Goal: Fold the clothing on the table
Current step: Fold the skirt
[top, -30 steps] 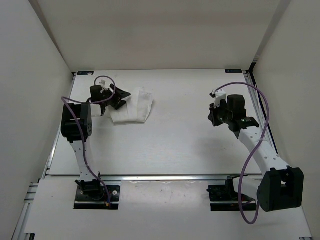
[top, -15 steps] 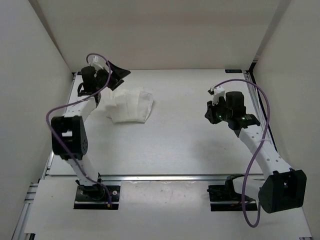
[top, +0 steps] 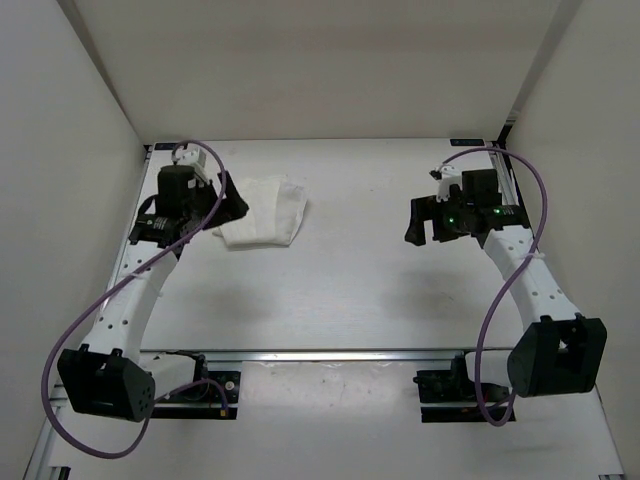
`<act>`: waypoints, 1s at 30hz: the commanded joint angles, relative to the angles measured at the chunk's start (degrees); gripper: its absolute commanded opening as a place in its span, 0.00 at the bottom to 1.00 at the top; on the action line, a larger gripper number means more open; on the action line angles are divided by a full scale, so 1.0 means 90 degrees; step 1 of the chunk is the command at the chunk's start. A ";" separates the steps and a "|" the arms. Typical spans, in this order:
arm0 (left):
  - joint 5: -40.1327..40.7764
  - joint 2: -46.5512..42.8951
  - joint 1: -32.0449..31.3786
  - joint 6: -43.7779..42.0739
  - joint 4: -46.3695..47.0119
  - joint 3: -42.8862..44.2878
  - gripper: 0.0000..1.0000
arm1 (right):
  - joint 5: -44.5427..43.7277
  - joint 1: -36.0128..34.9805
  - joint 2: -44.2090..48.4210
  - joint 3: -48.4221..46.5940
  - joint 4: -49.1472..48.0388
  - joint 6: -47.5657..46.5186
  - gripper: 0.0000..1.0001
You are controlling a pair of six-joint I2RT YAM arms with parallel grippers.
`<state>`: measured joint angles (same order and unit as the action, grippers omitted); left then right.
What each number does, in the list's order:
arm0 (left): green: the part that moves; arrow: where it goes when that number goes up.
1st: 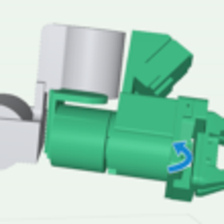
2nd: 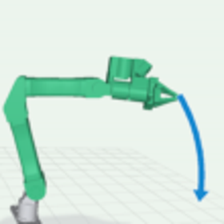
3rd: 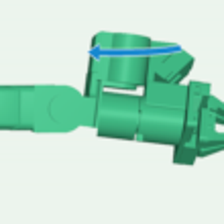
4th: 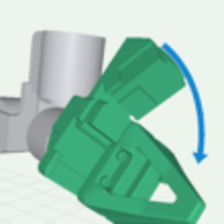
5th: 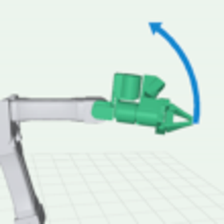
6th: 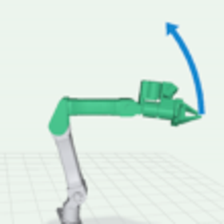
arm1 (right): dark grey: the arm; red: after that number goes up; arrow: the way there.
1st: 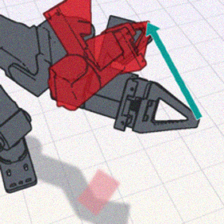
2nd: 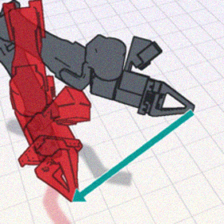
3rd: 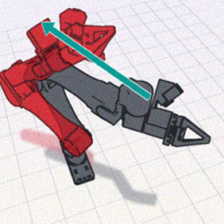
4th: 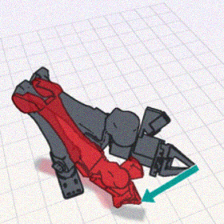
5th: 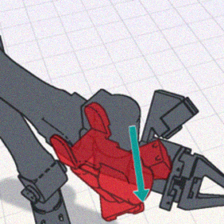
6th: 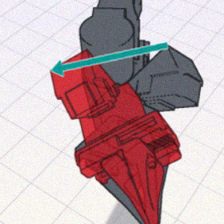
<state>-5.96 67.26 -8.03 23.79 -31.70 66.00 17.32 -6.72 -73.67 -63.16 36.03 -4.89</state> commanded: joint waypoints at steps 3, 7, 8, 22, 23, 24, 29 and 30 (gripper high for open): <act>0.0749 -0.0149 0.0005 0.0148 -0.2394 -0.0389 0.98 | -0.0079 -0.0279 0.0051 -0.0190 0.0400 -0.0160 0.99; 0.0906 -0.0179 -0.0074 0.0765 -0.2746 -0.0595 0.99 | -0.0264 -0.0318 -0.0241 -0.0472 0.0645 -0.0277 0.99; 0.1003 -0.0198 -0.0045 0.0890 -0.2795 -0.0604 0.99 | -0.0264 -0.0289 -0.0349 -0.0550 0.0693 -0.0287 1.00; 0.1607 -0.0666 0.0043 0.0638 -0.2698 -0.0507 0.99 | -0.0138 -0.0308 -0.0096 -0.0112 0.0324 -0.0209 0.99; 0.1822 -0.0696 0.0024 0.0580 -0.2717 -0.0487 0.98 | -0.0157 -0.0269 -0.0028 -0.0025 0.0274 -0.0229 0.99; 0.2124 -0.0745 0.0033 0.0579 -0.2756 -0.0516 0.98 | -0.0109 -0.0211 0.0011 0.0044 0.0177 -0.0142 0.99; 0.2654 -0.0921 0.0033 0.0306 -0.2756 -0.0409 0.99 | -0.0001 0.0063 0.0070 0.0191 0.0059 -0.0170 0.99; 0.2664 -0.0931 -0.0006 0.0344 -0.2786 -0.0429 0.99 | -0.0010 0.0063 0.0061 0.0220 0.0011 -0.0199 0.99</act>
<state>13.50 60.45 -8.05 27.90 -56.01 60.49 16.05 -6.76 -74.54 -61.82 38.72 -6.42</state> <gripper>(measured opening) 0.983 0.995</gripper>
